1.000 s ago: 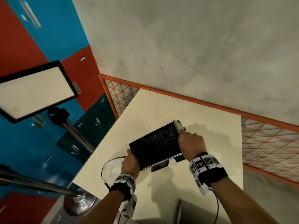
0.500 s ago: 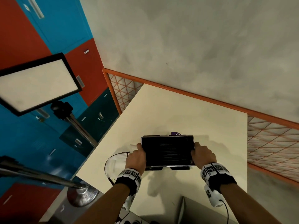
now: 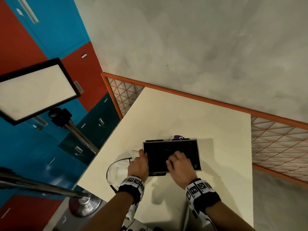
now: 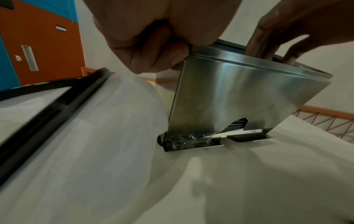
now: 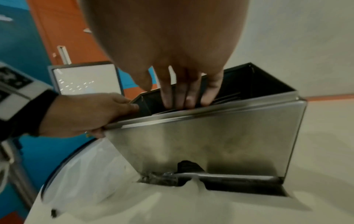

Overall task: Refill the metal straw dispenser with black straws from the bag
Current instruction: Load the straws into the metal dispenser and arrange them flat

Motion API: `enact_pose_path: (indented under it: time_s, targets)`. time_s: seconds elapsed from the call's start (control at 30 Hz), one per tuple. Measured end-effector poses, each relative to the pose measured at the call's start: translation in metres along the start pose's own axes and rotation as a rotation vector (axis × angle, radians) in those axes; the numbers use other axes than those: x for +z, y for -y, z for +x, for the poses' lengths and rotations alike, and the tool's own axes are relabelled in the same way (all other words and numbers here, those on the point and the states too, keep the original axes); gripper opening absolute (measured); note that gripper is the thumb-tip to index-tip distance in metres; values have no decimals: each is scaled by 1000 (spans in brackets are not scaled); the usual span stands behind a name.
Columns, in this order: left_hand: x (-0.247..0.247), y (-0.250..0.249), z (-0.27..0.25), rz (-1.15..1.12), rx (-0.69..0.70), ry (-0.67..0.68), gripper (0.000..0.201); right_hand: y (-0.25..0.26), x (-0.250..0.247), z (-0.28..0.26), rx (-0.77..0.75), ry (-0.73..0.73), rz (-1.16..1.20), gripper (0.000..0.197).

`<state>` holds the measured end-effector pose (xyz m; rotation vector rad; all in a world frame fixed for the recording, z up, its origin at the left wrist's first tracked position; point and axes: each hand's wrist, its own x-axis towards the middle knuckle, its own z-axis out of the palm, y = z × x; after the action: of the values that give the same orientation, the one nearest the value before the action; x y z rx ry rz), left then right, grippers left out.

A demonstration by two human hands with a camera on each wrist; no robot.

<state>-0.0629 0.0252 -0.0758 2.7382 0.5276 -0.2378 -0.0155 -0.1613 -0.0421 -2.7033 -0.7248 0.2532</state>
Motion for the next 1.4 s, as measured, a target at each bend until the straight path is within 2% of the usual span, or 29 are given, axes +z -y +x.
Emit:
enact_pose_path:
  time_s: [0.07,0.17,0.27,0.33,0.47,0.63,0.77,0.93,1.07,1.23,1.4]
  targets:
    - [-2,-1,-1,-6,11,-10,18,-7,-3,10,187,-99,52,42]
    - [-3,-2,0,-38,0,-23,12,-18,-3,28,502,-18,225,60]
    - [-3,-3,1,-78,-17,-40,14,-23,5,40,609,25,333,65]
    - [-1,-2,2,-101,-25,-40,15,-24,6,45,658,0,377,60]
    - [3,2,7,12,17,-13,18,-26,-1,45,637,-57,398,44]
    - [2,1,10,-19,-8,-12,18,-29,2,44,621,-29,352,53]
    - [2,0,8,-78,-23,-35,15,-30,0,51,673,-3,358,47]
    - [6,2,11,-109,-59,-46,21,-29,1,51,669,6,343,40]
    - [10,4,13,-63,-35,-28,23,-28,6,49,648,0,324,48]
    - [10,4,9,-85,-50,-10,23,-36,3,65,730,-9,495,52]
    - [11,4,4,-113,-50,-11,22,-39,2,66,727,-51,594,39]
